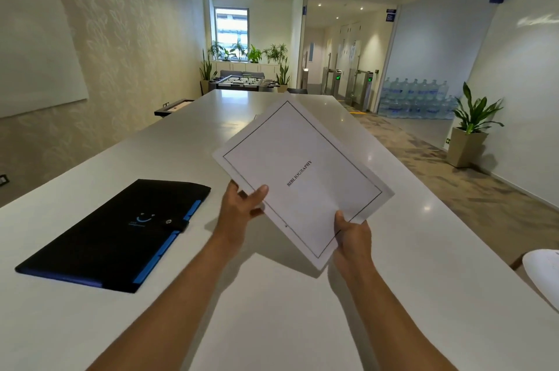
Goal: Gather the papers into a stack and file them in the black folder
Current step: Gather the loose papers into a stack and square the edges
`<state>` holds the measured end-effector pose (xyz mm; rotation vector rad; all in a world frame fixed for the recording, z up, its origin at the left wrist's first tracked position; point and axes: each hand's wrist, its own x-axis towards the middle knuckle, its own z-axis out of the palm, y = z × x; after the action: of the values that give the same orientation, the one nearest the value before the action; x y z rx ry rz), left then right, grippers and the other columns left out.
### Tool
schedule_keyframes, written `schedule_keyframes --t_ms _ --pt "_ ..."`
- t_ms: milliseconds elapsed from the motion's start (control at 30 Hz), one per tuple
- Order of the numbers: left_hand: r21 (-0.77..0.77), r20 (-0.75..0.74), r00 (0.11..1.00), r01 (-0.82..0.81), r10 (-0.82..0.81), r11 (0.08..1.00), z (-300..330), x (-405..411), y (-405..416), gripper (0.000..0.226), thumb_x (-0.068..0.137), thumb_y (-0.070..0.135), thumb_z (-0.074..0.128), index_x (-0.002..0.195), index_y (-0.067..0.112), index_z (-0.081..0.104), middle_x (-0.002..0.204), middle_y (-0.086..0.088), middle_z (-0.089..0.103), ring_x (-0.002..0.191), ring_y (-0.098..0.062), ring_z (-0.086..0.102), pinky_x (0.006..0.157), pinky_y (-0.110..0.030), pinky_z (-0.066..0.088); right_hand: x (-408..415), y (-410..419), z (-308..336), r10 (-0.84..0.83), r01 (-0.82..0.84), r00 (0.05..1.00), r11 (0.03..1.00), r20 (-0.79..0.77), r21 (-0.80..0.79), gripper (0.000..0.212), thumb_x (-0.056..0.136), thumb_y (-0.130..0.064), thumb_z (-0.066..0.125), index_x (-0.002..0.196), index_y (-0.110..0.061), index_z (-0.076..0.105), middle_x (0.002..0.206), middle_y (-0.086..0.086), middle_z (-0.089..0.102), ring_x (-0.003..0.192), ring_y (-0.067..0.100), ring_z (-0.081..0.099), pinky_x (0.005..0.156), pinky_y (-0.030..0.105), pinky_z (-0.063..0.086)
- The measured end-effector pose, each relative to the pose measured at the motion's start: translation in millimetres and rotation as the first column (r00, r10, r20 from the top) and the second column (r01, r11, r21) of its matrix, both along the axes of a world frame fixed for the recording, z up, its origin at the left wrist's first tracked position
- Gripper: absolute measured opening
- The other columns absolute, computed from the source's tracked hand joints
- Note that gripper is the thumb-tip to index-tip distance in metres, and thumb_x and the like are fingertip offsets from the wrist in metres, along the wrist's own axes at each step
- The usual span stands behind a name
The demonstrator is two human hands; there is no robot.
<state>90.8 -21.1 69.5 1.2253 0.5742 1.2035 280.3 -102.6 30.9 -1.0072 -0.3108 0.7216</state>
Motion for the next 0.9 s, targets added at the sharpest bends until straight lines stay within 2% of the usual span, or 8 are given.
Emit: schedule_keyframes --t_ms 67,167,233,367,467,567,700,900 --pt "-0.119 0.079 0.993 -0.073 0.083 0.99 -4.8 20.1 -11.3 0.055 0.075 0.03 0.079 0.123 0.02 0.056 0.1 0.006 0.065 0.092 -0.017 0.059 0.085 -0.033 0.048 -15.6 2.5 -4.0 0.038 -0.037 0.998 0.999 -0.047 0.025 0.039 0.093 0.005 0.057 0.127 -0.014 0.056 0.122 0.01 0.066 0.108 0.03 0.064 0.104 0.052 0.045" --pt "-0.229 0.035 0.943 -0.315 0.331 0.921 -3.3 34.5 -21.9 0.062 0.09 0.022 0.067 0.145 0.022 0.037 0.134 0.008 0.051 0.118 -0.008 0.048 0.104 -0.028 0.035 -32.8 -0.8 -4.7 0.151 -0.137 0.975 0.986 -0.161 0.093 0.043 0.093 0.005 0.055 0.13 -0.018 0.057 0.121 0.006 0.068 0.103 0.025 0.066 0.094 0.047 0.052" --pt "-0.183 0.014 0.919 -0.385 0.394 0.904 -2.5 34.3 -18.1 0.059 0.092 0.02 0.065 0.145 0.02 0.039 0.14 0.004 0.051 0.123 -0.012 0.05 0.109 -0.034 0.036 -35.5 -6.3 -1.2 0.208 -0.186 0.966 0.972 -0.156 0.143 0.044 0.092 0.007 0.054 0.129 -0.017 0.057 0.116 0.005 0.07 0.102 0.025 0.067 0.088 0.043 0.053" --pt "-0.03 -0.083 0.9 -0.432 0.429 0.901 10.1 20.8 -12.2 0.05 0.091 0.018 0.065 0.137 0.011 0.047 0.131 -0.006 0.059 0.119 -0.02 0.057 0.106 -0.042 0.044 -14.7 -8.8 8.1 0.137 -0.125 0.984 0.987 -0.116 0.105 0.054 0.087 -0.004 0.067 0.135 -0.019 0.049 0.118 0.01 0.067 0.102 0.023 0.066 0.098 0.048 0.05" --pt "0.112 -0.136 0.898 -0.406 0.419 0.907 17.3 8.4 -11.1 0.048 0.09 0.018 0.065 0.135 0.009 0.049 0.127 -0.007 0.061 0.117 -0.021 0.059 0.102 -0.044 0.048 6.4 -10.8 19.8 -0.012 0.025 0.99 0.996 0.139 -0.088 0.072 0.079 -0.022 0.08 0.137 -0.024 0.037 0.132 0.012 0.054 0.109 0.019 0.058 0.093 0.038 0.048" --pt "0.277 -0.179 0.904 -0.332 0.388 0.902 20.4 -1.4 -10.9 0.032 0.091 0.017 0.065 0.121 0.015 0.055 0.116 -0.001 0.064 0.107 -0.013 0.063 0.096 -0.039 0.053 17.8 -15.2 35.2 0.057 -0.006 0.889 0.993 0.454 -0.114 0.064 0.082 -0.016 0.077 0.135 -0.021 0.042 0.13 0.005 0.053 0.119 0.019 0.053 0.093 0.032 0.045" --pt "0.396 -0.207 0.924 -0.221 0.321 0.891 24.3 -0.8 -18.0 0.029 0.092 0.016 0.063 0.114 0.032 0.051 0.108 0.013 0.061 0.1 -0.002 0.062 0.092 -0.029 0.052 14.0 -15.4 60.4 0.184 -0.174 0.8 0.982 0.571 -0.071 0.04 0.087 -0.004 0.067 0.123 -0.016 0.054 0.113 0.001 0.068 0.1 0.013 0.068 0.086 0.03 0.055" --pt "0.328 -0.153 0.933 -0.262 0.325 0.907 17.3 3.5 -20.6 0.03 0.091 0.016 0.064 0.11 0.036 0.053 0.106 0.014 0.064 0.101 -0.006 0.063 0.09 -0.034 0.054 -4.1 -22.0 64.2 0.046 -0.061 0.776 0.998 0.628 0.002 0.034 0.087 0.007 0.055 0.101 -0.023 0.057 0.098 -0.003 0.068 0.08 0.0 0.067 0.068 0.016 0.054"
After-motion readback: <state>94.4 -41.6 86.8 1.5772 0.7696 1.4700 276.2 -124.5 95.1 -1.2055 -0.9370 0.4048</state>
